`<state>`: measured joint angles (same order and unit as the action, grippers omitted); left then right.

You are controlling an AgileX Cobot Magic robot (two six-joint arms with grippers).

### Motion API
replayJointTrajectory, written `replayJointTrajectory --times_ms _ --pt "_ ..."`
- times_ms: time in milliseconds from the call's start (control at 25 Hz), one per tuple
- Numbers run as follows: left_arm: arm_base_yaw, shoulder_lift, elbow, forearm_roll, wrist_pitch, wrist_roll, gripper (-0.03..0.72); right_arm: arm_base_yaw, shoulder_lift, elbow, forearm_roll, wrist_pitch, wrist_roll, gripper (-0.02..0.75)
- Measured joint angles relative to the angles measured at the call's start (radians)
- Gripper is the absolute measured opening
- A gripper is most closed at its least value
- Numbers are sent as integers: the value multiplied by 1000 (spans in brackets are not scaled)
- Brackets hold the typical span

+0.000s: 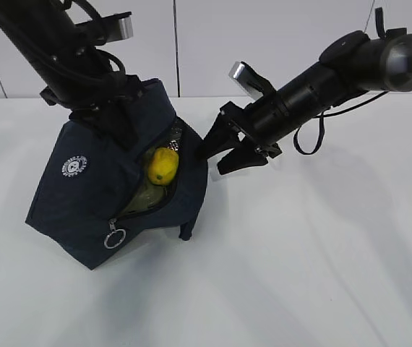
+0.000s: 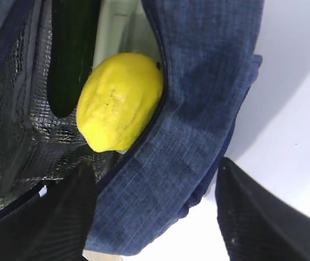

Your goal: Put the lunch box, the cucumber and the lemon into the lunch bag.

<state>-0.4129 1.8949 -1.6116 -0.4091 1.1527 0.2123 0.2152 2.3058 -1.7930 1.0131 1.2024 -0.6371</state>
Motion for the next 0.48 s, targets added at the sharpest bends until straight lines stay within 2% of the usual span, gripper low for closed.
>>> replayJointTrajectory --times_ms 360,480 --pt "0 0 0 0 0 0 19 0 19 0 52 0 -10 517" --pt "0 0 0 0 0 0 19 0 63 0 100 -2 -10 514"
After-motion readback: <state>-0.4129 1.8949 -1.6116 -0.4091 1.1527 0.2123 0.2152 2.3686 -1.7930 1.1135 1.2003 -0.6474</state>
